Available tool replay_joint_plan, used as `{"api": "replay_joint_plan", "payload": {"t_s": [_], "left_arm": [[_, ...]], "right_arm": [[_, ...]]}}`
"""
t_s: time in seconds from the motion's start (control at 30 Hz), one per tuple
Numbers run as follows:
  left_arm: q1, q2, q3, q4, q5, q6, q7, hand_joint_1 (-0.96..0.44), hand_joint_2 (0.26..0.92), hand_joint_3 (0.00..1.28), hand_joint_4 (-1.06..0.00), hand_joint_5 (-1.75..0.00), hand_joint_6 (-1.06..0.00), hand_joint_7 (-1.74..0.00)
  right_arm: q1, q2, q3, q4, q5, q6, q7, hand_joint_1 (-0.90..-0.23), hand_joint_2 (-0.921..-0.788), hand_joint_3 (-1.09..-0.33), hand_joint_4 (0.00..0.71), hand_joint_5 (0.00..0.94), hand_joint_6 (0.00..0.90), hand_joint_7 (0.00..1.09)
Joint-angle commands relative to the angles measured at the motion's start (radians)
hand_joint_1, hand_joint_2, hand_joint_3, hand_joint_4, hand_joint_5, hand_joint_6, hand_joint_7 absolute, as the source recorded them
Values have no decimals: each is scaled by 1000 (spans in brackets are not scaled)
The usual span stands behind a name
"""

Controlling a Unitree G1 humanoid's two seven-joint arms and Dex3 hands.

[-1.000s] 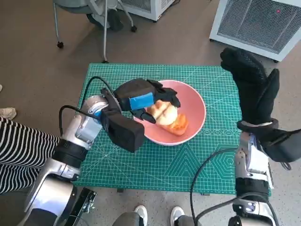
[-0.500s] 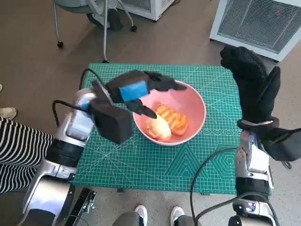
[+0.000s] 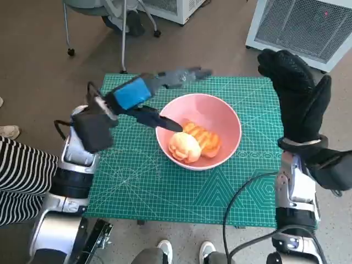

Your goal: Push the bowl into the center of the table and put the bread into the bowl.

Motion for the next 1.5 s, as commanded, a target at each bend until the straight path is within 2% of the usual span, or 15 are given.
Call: {"api": "replay_joint_plan", "payload": {"t_s": [0.03, 0.23, 0.33, 0.5, 0.67, 1.13, 1.5], "left_arm": [[32, -71, 47, -3, -84, -71, 8, -549, 909, 51, -168, -4, -255, 0], [35, -166, 85, 31, -119, -161, 59, -604, 920, 192, -169, -4, -255, -3], [42, -202, 94, 33, -98, -192, 114, -631, 921, 286, -168, -3, -254, -4], [59, -220, 93, 21, -73, -188, 162, -652, 921, 472, -152, -9, -232, -12], [73, -226, 89, 12, -73, -181, 173, -647, 921, 578, -128, -2, -199, -5], [82, -264, 108, 51, -67, -263, 215, -663, 921, 598, -110, 0, -160, 0], [78, -272, 113, 105, -54, -319, 247, -678, 921, 568, -37, 0, -132, 0]], "right_arm": [[11, -1, 11, -18, -21, 21, -12, -697, -921, -679, 159, 2, 68, 413], [5, -4, 18, -37, -26, 22, -15, -692, -921, -681, 162, 3, 68, 412], [4, -4, 22, -48, -31, 21, -18, -690, -921, -681, 164, 4, 68, 411], [1, -1, 31, -57, -45, 21, -23, -691, -921, -681, 167, 5, 71, 412], [-1, -1, 42, -58, -63, 15, -23, -698, -921, -683, 166, 4, 71, 411], [-4, -16, 41, -69, -70, 14, -16, -710, -921, -685, 165, 2, 69, 414], [-2, -15, 40, -74, -83, 18, -29, -713, -921, -682, 166, 2, 70, 415]]}}
